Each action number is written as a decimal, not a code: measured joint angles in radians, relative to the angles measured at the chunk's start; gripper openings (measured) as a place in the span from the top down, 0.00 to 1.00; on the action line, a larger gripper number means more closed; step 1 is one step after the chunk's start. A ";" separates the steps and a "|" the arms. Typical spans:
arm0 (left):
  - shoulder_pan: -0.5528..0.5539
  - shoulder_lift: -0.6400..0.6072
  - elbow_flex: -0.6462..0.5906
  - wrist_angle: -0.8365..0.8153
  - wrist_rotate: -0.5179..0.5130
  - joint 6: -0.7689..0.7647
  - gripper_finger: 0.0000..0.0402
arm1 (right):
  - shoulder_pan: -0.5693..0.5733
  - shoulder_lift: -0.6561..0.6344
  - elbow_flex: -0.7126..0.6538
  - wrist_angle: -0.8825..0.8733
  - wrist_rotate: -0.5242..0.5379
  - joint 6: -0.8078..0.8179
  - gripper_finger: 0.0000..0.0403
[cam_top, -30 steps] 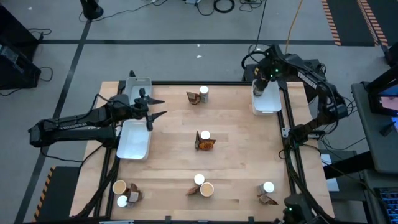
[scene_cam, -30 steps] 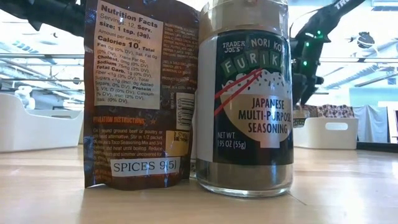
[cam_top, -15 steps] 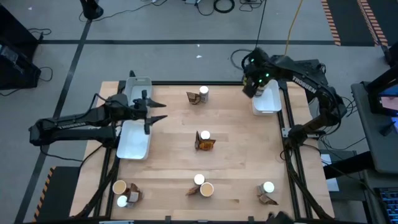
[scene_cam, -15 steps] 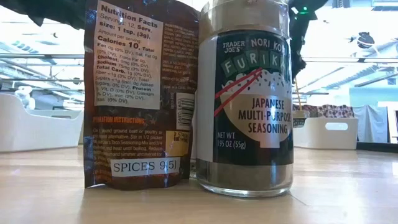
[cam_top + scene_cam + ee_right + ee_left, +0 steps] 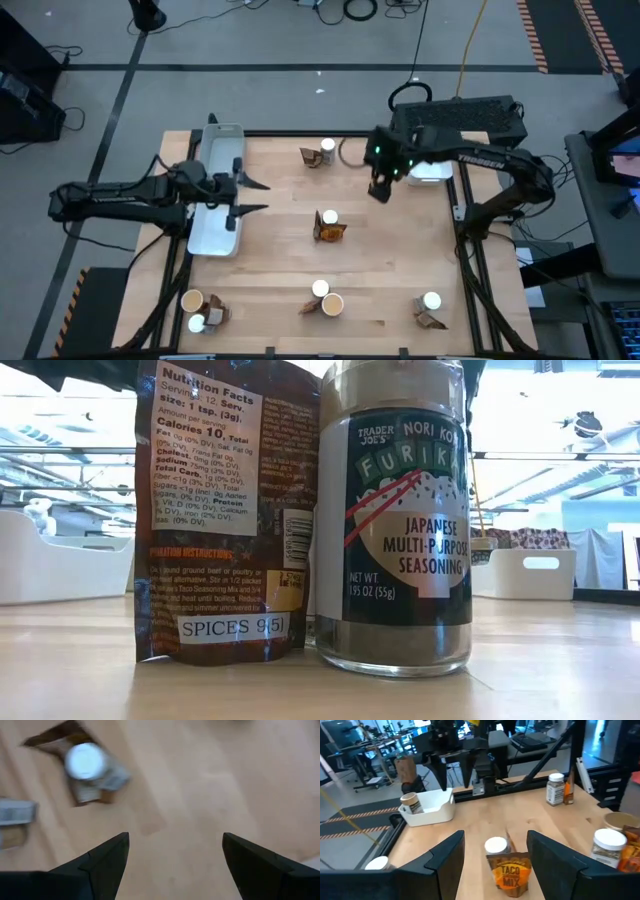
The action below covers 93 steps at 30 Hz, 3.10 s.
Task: Sort spices by type
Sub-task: Put the right gold seasoning bottle into the right white bin
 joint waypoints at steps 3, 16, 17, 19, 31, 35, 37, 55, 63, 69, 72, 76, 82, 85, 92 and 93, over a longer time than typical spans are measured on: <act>-0.027 0.000 0.000 0.002 -0.001 0.000 0.46 | 0.095 0.000 0.000 0.045 0.007 0.068 0.24; -0.097 0.000 0.000 0.062 -0.008 0.004 0.46 | 0.487 0.046 0.000 0.396 0.015 0.218 0.25; -0.101 0.000 0.000 0.061 -0.008 0.005 0.46 | 0.513 0.060 0.000 0.443 0.015 0.216 0.25; -0.109 0.000 0.000 0.058 -0.008 0.005 0.46 | 0.559 0.093 0.000 0.543 0.014 0.211 0.25; -0.183 0.000 0.000 -0.028 -0.008 -0.018 0.46 | 0.685 0.317 0.018 0.856 0.010 0.231 0.25; -0.206 0.000 0.000 -0.039 -0.008 -0.019 0.46 | 0.708 0.412 0.153 0.758 0.012 0.186 0.25; -0.214 0.000 0.000 -0.039 -0.008 -0.020 0.46 | 0.719 0.467 0.262 0.678 0.019 0.154 0.25; -0.284 0.000 0.000 -0.094 -0.032 -0.053 0.46 | 0.773 0.773 0.838 -0.084 0.119 0.226 0.25; -0.299 0.000 0.000 -0.099 -0.035 -0.078 0.46 | 0.782 0.773 0.838 -0.110 0.120 0.353 0.25; -0.302 0.000 0.000 -0.121 -0.035 -0.080 0.46 | 0.796 0.773 0.837 -0.117 0.171 0.406 0.25; -0.302 0.000 0.000 -0.121 -0.035 -0.080 0.46 | 0.796 0.779 0.837 -0.118 0.173 0.407 0.25; -0.302 0.000 0.000 -0.123 -0.035 -0.080 0.46 | 0.796 0.779 0.837 -0.119 0.181 0.407 0.25; -0.302 0.000 0.000 -0.123 -0.035 -0.080 0.46 | 0.801 0.779 0.837 -0.130 0.223 0.410 0.25; -0.302 0.000 0.000 -0.123 -0.035 -0.080 0.46 | 0.802 0.779 0.837 -0.131 0.224 0.416 0.25; -0.302 0.000 0.000 -0.123 -0.035 -0.080 0.46 | 0.807 0.779 0.810 -0.135 0.225 0.426 0.25; -0.302 0.000 0.000 -0.124 -0.035 -0.080 0.46 | 0.807 0.780 0.801 -0.135 0.224 0.428 0.25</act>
